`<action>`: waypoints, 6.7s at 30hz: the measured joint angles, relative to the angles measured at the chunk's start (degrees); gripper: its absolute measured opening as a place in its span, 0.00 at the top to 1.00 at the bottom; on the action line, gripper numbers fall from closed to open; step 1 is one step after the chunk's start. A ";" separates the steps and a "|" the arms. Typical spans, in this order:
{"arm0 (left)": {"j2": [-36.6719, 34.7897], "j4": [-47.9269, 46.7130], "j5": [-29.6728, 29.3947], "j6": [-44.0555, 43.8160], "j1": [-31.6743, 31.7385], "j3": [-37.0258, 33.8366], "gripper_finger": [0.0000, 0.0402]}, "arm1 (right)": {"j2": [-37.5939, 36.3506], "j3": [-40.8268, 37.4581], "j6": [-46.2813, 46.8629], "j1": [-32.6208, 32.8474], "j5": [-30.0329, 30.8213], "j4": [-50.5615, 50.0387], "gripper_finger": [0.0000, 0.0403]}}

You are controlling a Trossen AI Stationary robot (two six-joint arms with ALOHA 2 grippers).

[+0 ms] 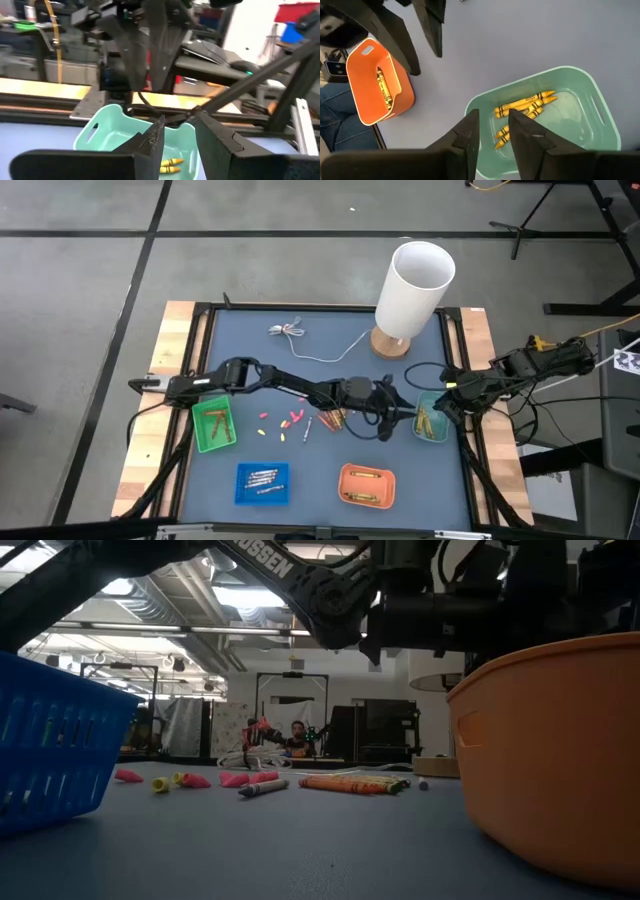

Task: Sort crayons
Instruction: Put the yellow crayon into the dark green bin, then put the gray crayon into the blue bin, then put the orange crayon into the green bin

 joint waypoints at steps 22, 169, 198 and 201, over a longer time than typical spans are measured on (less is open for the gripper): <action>-23.41 -74.67 2.16 8.98 3.23 0.04 0.77 | 1.91 -0.04 -0.13 -0.02 6.83 13.49 0.74; -20.98 -116.73 -10.23 -30.03 -32.81 2.60 0.82 | 45.10 0.00 -7.61 -0.02 23.03 47.64 0.74; -21.09 -90.27 -13.71 13.71 -9.24 -2.82 0.78 | 45.10 0.00 -7.61 -0.02 22.97 47.55 0.74; -21.09 -85.52 -12.55 15.33 -7.84 -8.07 0.78 | 45.10 0.00 -7.61 -0.02 22.97 47.53 0.74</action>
